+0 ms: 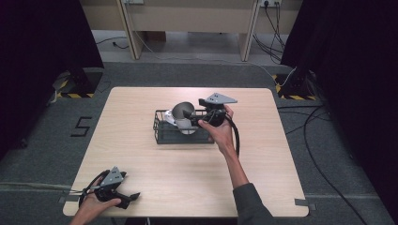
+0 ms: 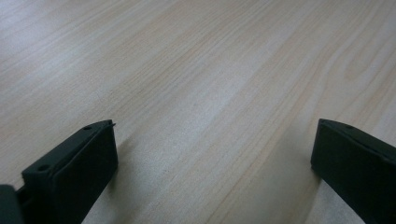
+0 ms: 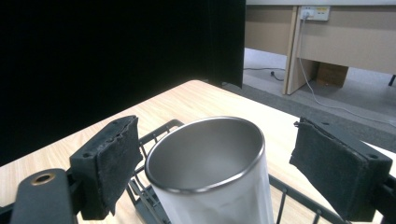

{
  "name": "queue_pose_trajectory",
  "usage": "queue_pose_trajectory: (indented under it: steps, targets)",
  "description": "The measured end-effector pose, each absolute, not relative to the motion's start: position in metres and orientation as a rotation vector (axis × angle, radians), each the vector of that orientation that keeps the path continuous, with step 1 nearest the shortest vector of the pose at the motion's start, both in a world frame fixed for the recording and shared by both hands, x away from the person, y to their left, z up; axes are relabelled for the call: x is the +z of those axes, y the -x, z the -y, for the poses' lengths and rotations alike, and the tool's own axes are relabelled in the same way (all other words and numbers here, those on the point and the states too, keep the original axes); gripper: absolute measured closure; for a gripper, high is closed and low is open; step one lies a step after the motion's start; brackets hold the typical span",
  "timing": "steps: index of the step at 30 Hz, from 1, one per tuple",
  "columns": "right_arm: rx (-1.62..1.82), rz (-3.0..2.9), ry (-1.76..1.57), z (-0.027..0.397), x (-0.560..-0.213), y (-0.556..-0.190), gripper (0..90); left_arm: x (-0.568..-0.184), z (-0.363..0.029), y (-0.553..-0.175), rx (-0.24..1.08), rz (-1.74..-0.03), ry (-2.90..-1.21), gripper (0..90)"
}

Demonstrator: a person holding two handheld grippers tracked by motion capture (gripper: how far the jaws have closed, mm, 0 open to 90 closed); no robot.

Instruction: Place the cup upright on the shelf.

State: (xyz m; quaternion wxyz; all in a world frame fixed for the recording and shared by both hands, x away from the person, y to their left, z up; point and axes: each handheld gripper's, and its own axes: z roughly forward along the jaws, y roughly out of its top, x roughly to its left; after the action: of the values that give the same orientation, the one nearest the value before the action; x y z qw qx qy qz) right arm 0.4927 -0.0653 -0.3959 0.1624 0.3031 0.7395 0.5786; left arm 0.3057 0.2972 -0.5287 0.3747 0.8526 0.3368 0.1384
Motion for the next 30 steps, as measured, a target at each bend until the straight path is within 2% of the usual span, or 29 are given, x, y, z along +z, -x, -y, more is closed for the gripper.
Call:
queue_pose_trajectory:
  steps: [15, 30]
  targets:
    - [1.635, -2.099, -0.871, 0.095, -0.402, -0.464, 15.0, -0.529, -0.297, -0.307, 0.356, -0.859, -2.183, 0.0]
    - [1.635, -2.123, -0.853, 0.106, -0.417, -0.442, 14.9, -0.529, -0.297, -0.306, 0.36, -0.868, -2.183, 0.0]
